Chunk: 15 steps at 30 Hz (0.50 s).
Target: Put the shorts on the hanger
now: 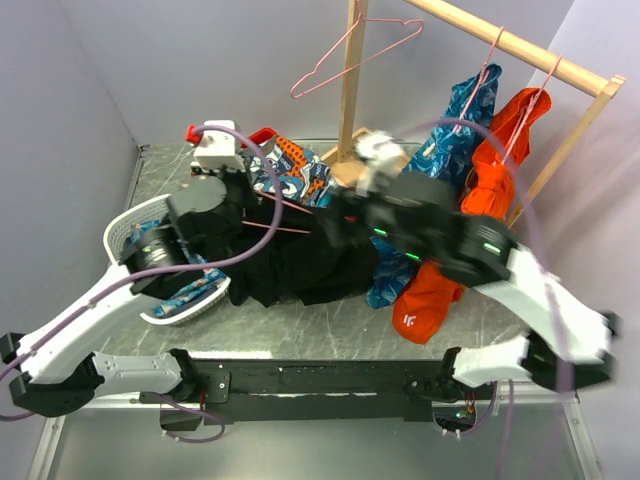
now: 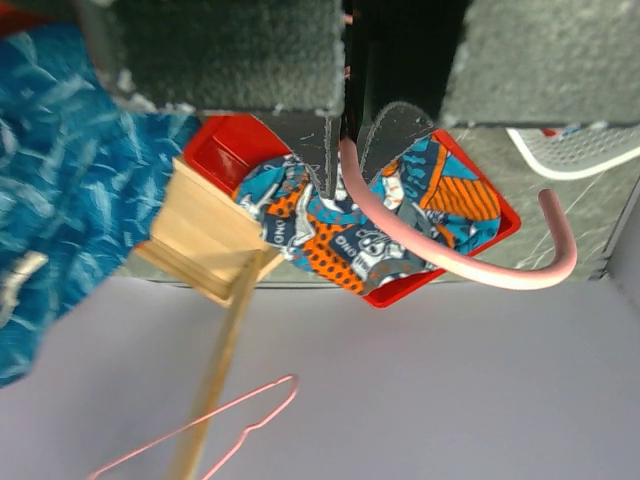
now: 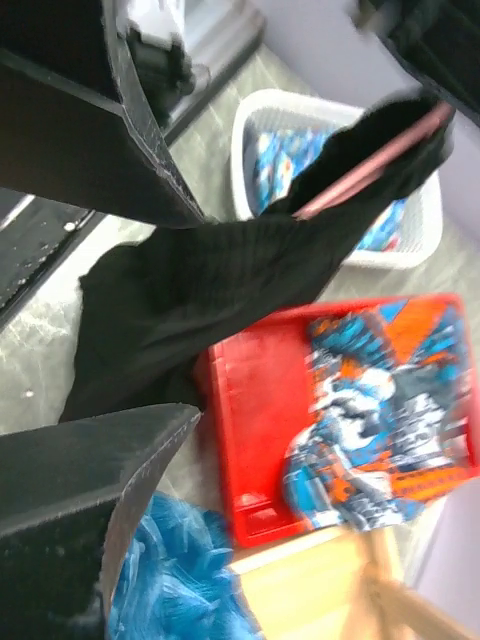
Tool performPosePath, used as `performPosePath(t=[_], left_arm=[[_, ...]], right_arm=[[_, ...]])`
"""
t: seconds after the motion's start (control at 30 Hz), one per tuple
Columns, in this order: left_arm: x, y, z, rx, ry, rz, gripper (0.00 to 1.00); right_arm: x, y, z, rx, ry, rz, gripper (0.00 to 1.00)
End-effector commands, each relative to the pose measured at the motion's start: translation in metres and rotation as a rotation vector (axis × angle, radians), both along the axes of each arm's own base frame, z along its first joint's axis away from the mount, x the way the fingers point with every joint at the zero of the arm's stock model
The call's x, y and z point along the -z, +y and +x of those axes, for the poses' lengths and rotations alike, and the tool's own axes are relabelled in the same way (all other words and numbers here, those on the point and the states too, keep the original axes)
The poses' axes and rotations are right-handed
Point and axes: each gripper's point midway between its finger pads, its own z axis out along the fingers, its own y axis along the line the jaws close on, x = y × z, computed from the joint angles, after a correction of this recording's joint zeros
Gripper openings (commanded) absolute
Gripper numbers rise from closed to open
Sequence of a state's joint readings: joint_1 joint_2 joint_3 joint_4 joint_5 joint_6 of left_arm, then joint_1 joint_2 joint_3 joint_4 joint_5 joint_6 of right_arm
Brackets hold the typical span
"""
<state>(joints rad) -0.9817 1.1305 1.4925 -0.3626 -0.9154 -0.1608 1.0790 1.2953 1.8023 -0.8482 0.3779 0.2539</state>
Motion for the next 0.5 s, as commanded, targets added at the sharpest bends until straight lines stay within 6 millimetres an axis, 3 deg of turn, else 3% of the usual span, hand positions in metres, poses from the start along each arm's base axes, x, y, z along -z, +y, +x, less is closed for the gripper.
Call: performPosePath(t=[0.0, 0.03, 0.13, 0.27, 0.47], left_arm=[[-0.04, 0.007, -0.026, 0.142, -0.051, -0.05, 0.01], [-0.041, 0.001, -0.028, 0.186, -0.049, -0.04, 0.01], [-0.04, -0.009, -0.033, 0.259, -0.052, -0.003, 0.01], [-0.027, -0.02, -0.034, 0.312, -0.031, 0.037, 0.01], [-0.017, -0.026, -0.035, 0.332, -0.006, 0.04, 0.01]], right_arm=[[-0.055, -0.033, -0.042, -0.181, -0.195, 0.187, 0.82], [-0.055, -0.035, -0.047, -0.213, -0.223, 0.185, 0.84], [-0.03, -0.034, -0.068, -0.345, -0.204, 0.117, 0.89], [0.004, -0.018, -0.088, -0.479, -0.131, 0.003, 0.89], [0.048, -0.002, -0.082, -0.447, -0.057, -0.152, 0.9]])
